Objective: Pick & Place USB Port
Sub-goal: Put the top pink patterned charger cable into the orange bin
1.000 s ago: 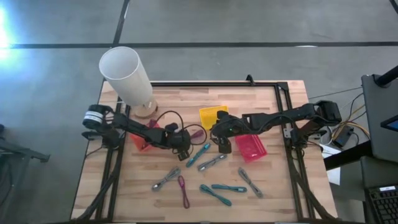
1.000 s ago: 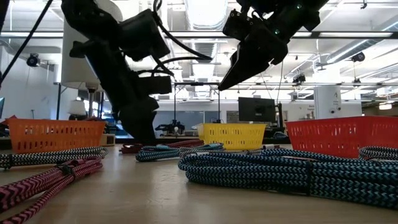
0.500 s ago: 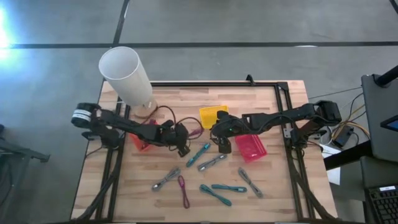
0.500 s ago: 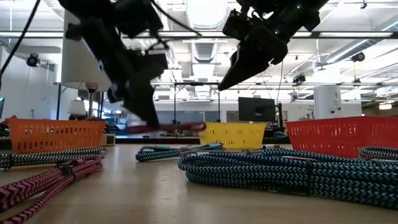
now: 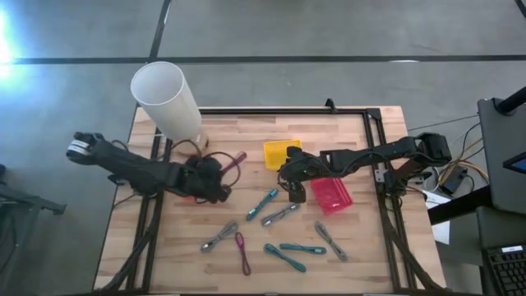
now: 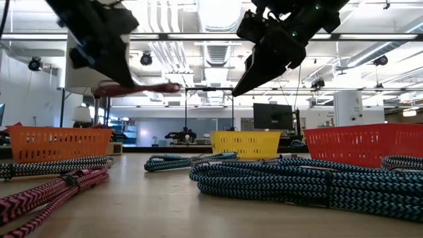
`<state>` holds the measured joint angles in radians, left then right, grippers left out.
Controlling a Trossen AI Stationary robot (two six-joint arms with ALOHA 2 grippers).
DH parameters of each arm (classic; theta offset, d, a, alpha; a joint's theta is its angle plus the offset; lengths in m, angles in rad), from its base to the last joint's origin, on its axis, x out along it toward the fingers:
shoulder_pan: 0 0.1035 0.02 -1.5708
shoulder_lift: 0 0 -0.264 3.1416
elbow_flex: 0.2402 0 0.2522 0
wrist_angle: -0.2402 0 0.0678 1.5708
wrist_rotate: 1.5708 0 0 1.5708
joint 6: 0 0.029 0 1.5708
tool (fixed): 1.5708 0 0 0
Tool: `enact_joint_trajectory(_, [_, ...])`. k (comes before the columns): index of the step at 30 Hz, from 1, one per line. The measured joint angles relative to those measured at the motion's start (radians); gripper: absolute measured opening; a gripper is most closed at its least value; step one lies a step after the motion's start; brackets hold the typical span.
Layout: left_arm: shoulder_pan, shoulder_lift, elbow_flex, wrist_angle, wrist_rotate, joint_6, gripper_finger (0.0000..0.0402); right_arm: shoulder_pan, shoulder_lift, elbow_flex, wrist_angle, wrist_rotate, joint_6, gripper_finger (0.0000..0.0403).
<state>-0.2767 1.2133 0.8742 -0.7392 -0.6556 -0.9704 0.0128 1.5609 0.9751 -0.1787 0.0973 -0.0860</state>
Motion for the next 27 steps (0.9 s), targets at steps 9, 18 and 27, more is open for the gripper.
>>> enact_joint_trajectory(9, [-0.087,-0.010,-0.011,-0.290,-0.042,-0.336,0.0001,0.000,0.000,-0.002,0.000,0.000,0.008,0.0199])
enact_joint_trajectory(18, [-0.095,0.063,-0.011,-0.461,0.061,-0.580,0.0001,0.000,0.000,-0.003,0.000,0.000,0.008,0.0199])
enact_joint_trajectory(27, [-0.094,0.193,-0.012,-0.468,0.157,-0.646,0.0002,0.000,0.000,-0.003,0.000,0.000,0.008,0.0199])
